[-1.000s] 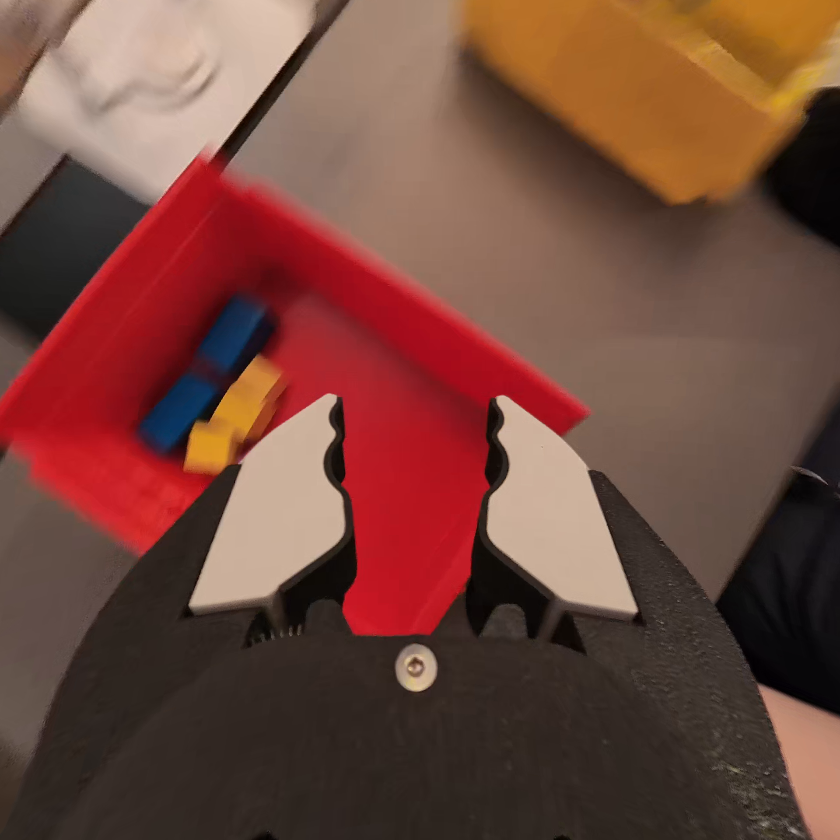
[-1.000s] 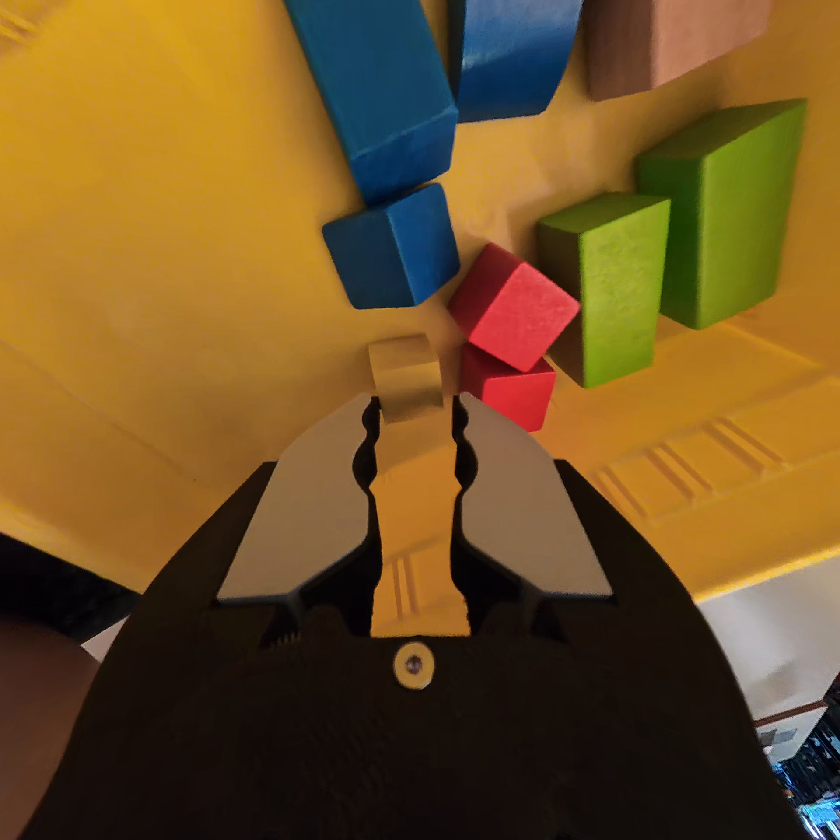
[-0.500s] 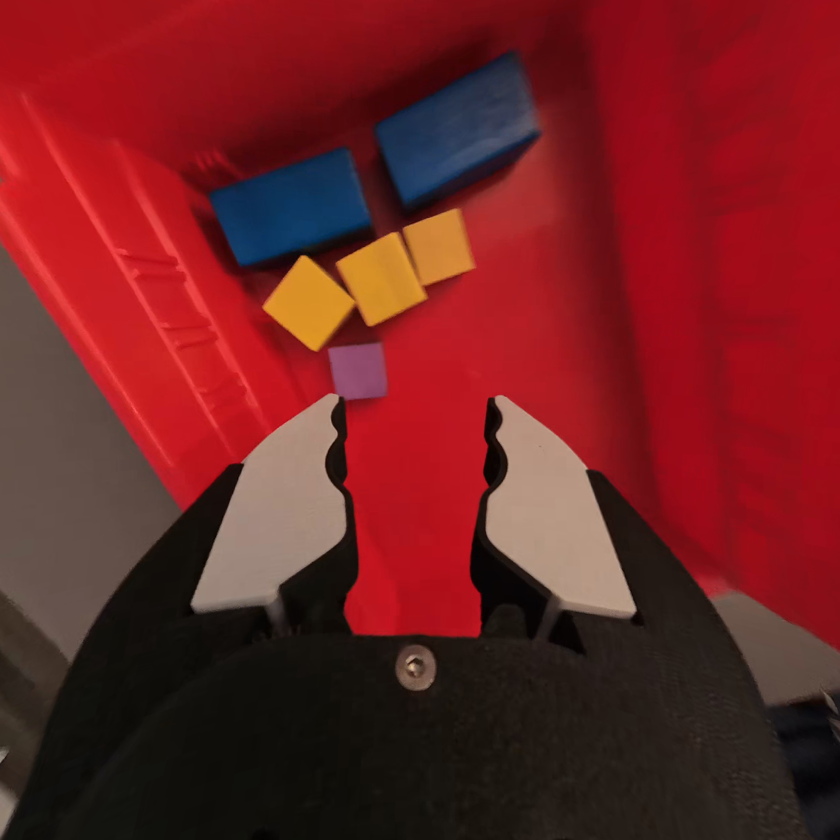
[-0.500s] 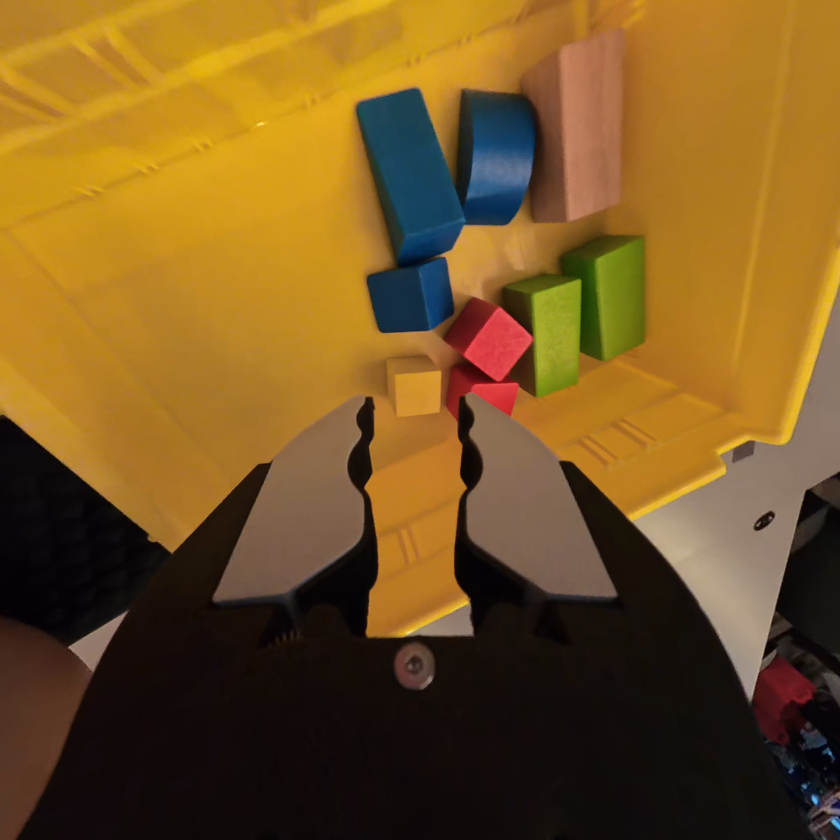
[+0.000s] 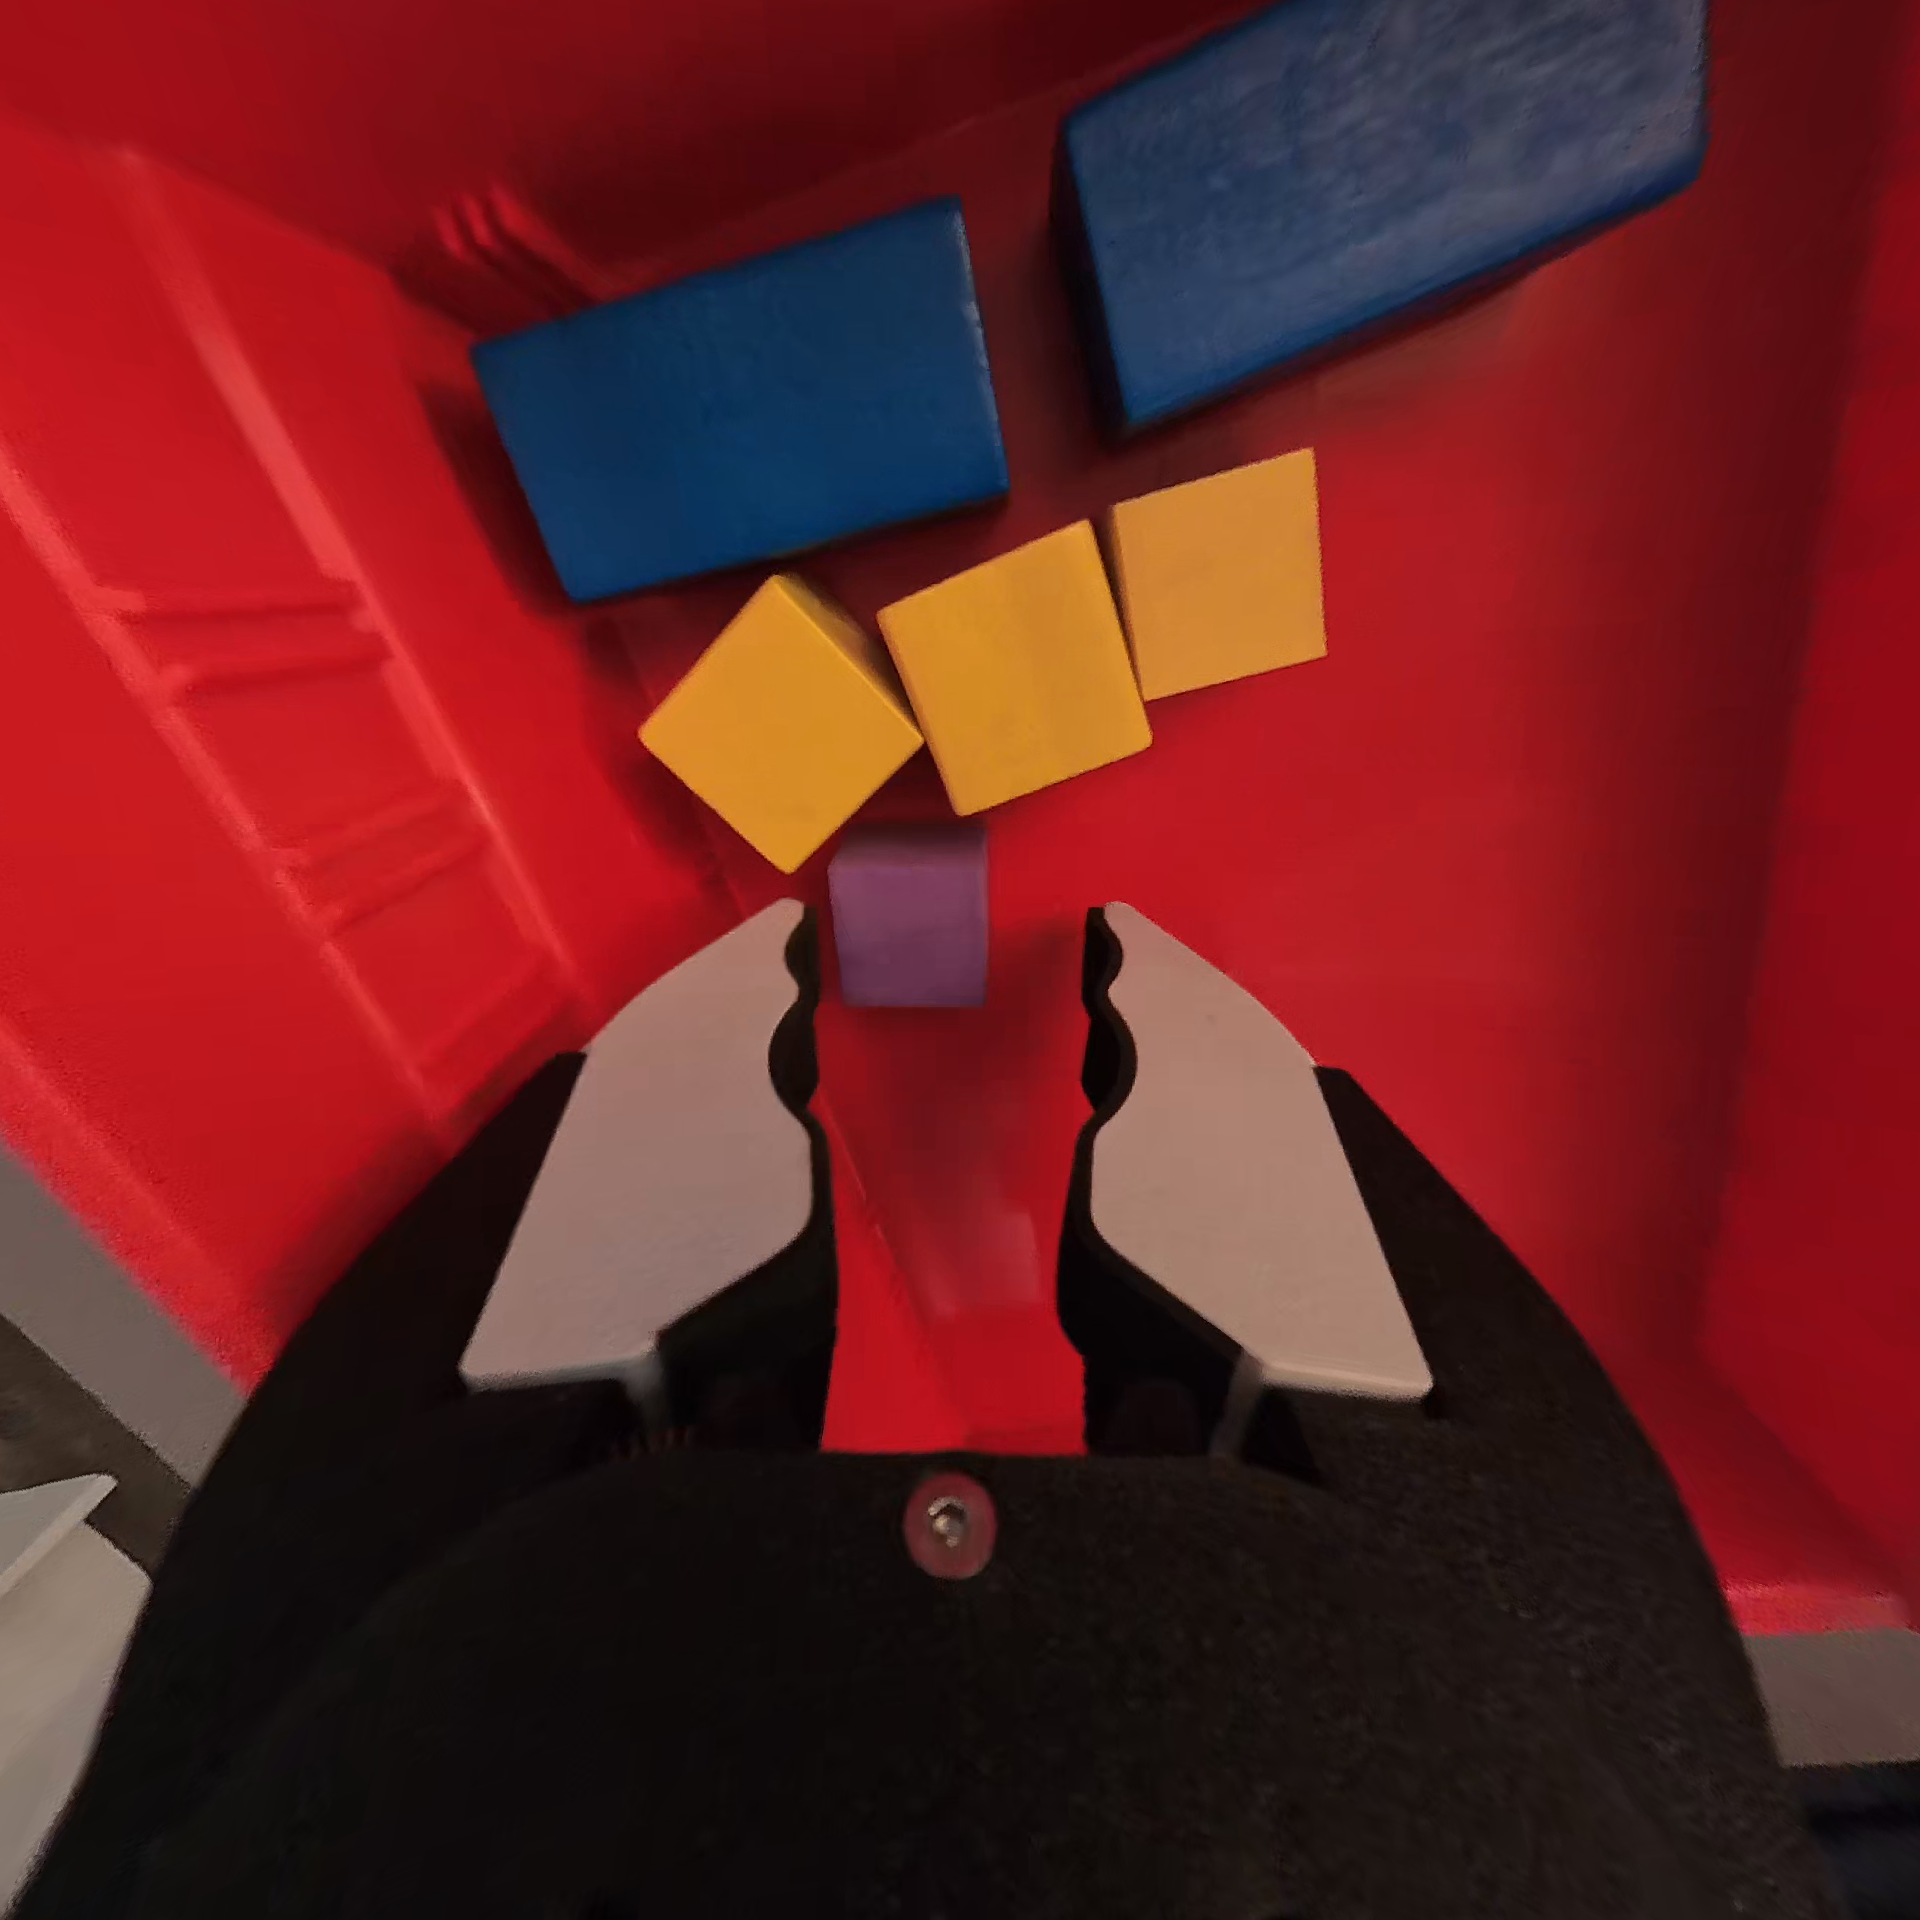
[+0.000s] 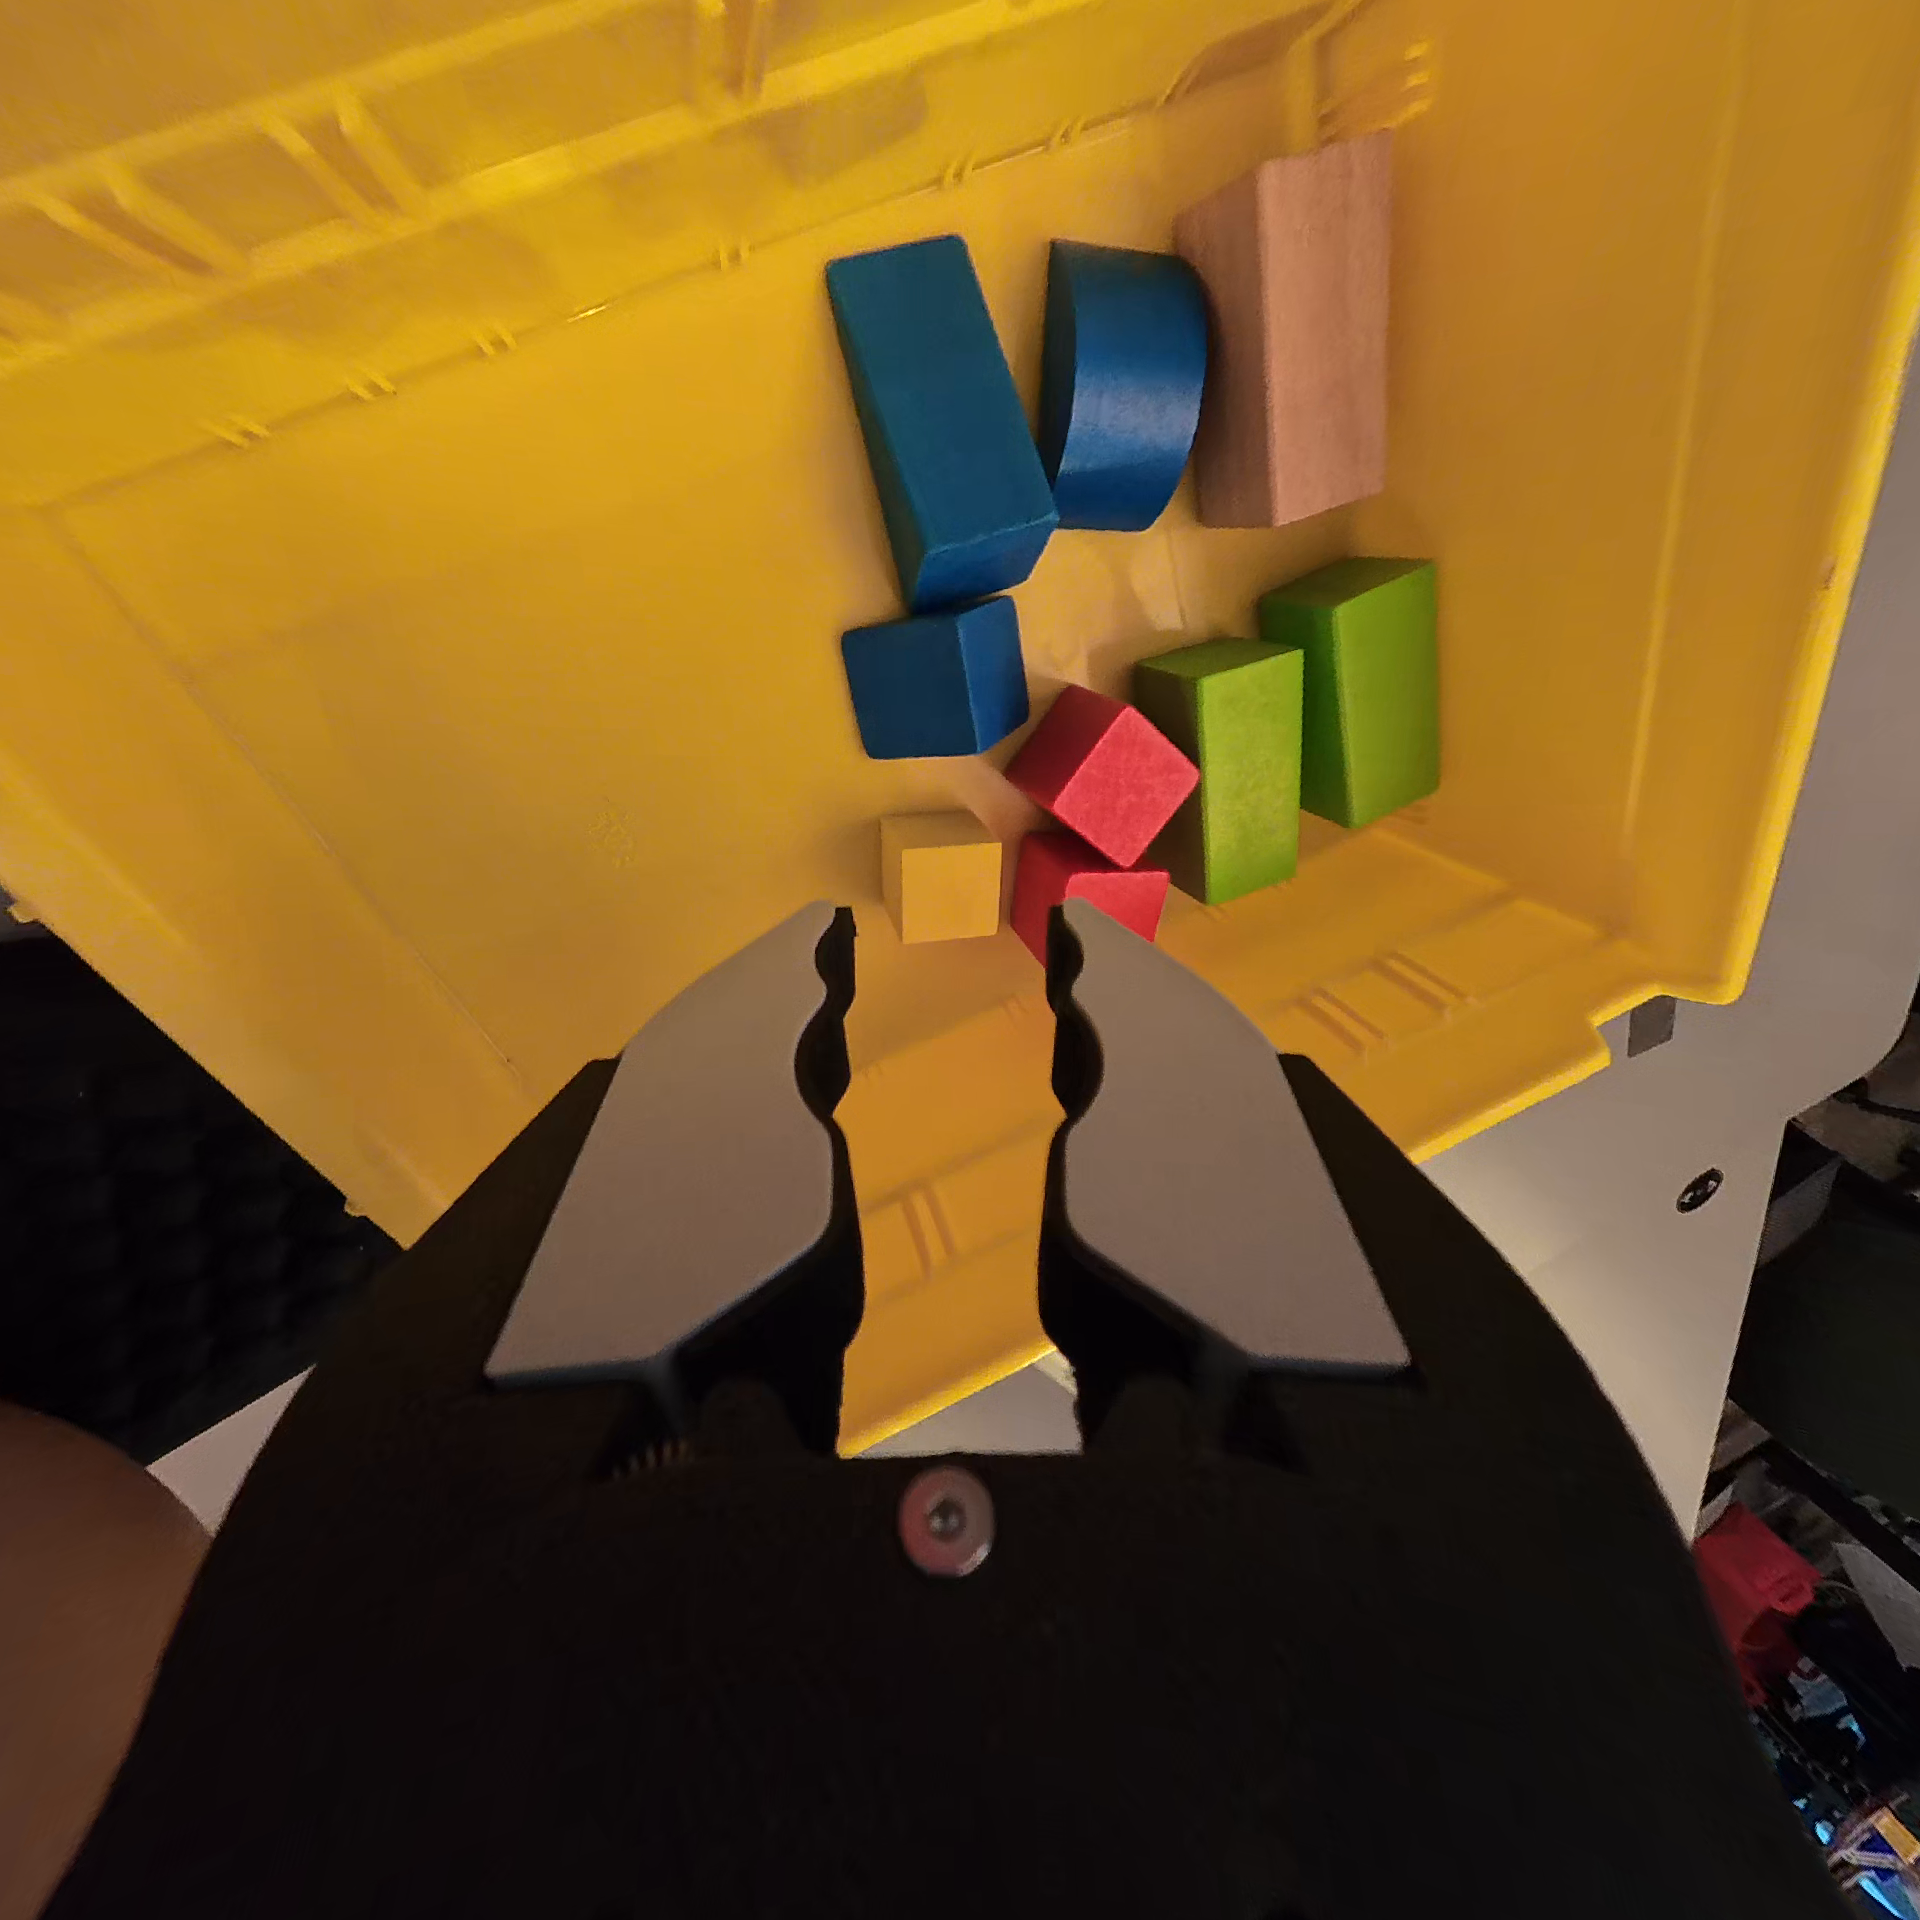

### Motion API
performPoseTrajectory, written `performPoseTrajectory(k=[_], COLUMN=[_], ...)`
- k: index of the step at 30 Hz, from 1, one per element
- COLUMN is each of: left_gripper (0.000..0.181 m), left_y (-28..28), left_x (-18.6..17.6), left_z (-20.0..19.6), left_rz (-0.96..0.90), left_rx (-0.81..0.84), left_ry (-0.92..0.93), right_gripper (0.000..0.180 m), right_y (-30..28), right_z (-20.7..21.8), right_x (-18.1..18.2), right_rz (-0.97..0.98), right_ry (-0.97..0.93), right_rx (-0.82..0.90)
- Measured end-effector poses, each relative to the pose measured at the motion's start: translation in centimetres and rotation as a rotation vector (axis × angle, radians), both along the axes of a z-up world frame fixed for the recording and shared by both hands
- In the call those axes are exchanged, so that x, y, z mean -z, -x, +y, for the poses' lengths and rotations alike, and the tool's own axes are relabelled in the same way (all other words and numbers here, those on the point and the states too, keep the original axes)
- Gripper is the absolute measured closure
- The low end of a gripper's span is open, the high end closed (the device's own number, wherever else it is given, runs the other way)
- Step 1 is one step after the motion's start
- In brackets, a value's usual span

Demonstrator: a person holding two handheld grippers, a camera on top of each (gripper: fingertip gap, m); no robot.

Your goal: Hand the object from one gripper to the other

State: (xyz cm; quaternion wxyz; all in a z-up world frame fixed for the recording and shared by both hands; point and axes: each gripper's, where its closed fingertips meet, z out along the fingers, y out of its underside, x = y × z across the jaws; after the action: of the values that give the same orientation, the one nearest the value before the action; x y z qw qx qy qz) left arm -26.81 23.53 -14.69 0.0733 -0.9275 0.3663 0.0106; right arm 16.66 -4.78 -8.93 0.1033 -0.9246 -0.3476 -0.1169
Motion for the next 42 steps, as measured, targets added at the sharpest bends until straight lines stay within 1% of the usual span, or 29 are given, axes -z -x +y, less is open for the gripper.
performPoseTrajectory(k=[2, 3, 6, 9, 11, 13, 15, 17, 19, 22, 24, 26, 28, 29, 32, 36, 38, 40, 42], left_gripper=[0.14, 0.153, 0.154, 0.154, 0.154, 0.154, 0.154, 0.154, 0.154, 0.154, 0.154, 0.154, 0.154, 0.154, 0.154, 0.154, 0.154, 0.153, 0.14], left_y=[0.0, -0.1, -0.6, -0.4, -0.9, -2.1, -4.0, -5.7, -6.9, -8.7, -9.4, -9.8, -10.2, -10.4, -11.2, -11.6, -12.0, -12.3, -12.7], left_x=[0.3, 0.2, -0.3, -1.1, -2.6, -4.9, -8.1, -11.0, -13.4, -16.3, -17.5, -17.7, -17.4, -17.1, -16.6, -15.9, -15.9, -15.5, -15.6], left_z=[0.0, 0.0, -0.7, -1.1, -1.9, -3.1, -5.6, -9.0, -13.1, -19.2, -22.5, -24.9, -26.4, -26.9, -27.9, -28.6, -29.0, -28.9, -28.7], left_rz=[-0.005, -0.013, -0.072, -0.084, -0.137, -0.239, -0.39, -0.505, -0.587, -0.721, -0.784, -0.794, -0.777, -0.766, -0.745, -0.717, -0.724, -0.711, -0.735], left_rx=[-0.006, -0.006, -0.008, 0.007, 0.033, 0.083, 0.202, 0.376, 0.59, 0.844, 0.954, 1.022, 1.075, 1.096, 1.126, 1.141, 1.145, 1.155, 1.148], left_ry=[0.01, 0.009, 0.052, 0.058, 0.067, 0.065, 0.093, 0.125, 0.155, 0.259, 0.361, 0.461, 0.514, 0.524, 0.553, 0.582, 0.596, 0.582, 0.568], right_gripper=[0.143, 0.143, 0.143, 0.143, 0.143, 0.143, 0.143, 0.145, 0.145, 0.143, 0.144, 0.144, 0.142, 0.141, 0.141, 0.141, 0.149, 0.151, 0.151], right_y=[0.0, 0.1, 0.0, -0.1, 0.0, 0.4, 1.7, 4.8, 9.4, 18.9, 24.4, 27.5, 28.9, 29.6, 31.7, 32.3, 32.5, 32.2, 31.2], right_z=[0.0, -0.1, 0.0, 0.3, 0.8, 1.7, 3.1, 4.1, 5.1, 4.3, 2.5, 1.5, 1.6, 1.5, 0.2, 0.5, 0.6, 0.6, 1.1], right_x=[-0.1, -0.1, -0.3, -1.0, -2.0, -3.7, -6.0, -7.9, -10.2, -13.3, -14.2, -13.3, -12.5, -12.4, -12.0, -11.0, -10.7, -10.1, -9.8], right_rz=[0.001, 0.0, -0.01, -0.023, -0.042, -0.073, -0.09, -0.037, 0.044, 0.222, 0.292, 0.259, 0.169, 0.166, 0.283, 0.238, 0.244, 0.244, 0.205], right_ry=[-0.001, -0.002, -0.009, -0.046, -0.099, -0.191, -0.314, -0.419, -0.552, -0.743, -0.834, -0.829, -0.834, -0.842, -0.819, -0.808, -0.81, -0.773, -0.746], right_rx=[-0.003, -0.005, -0.004, -0.003, -0.006, -0.027, -0.077, -0.167, -0.323, -0.682, -0.898, -1.006, -1.03, -1.046, -1.112, -1.136, -1.147, -1.145, -1.117])
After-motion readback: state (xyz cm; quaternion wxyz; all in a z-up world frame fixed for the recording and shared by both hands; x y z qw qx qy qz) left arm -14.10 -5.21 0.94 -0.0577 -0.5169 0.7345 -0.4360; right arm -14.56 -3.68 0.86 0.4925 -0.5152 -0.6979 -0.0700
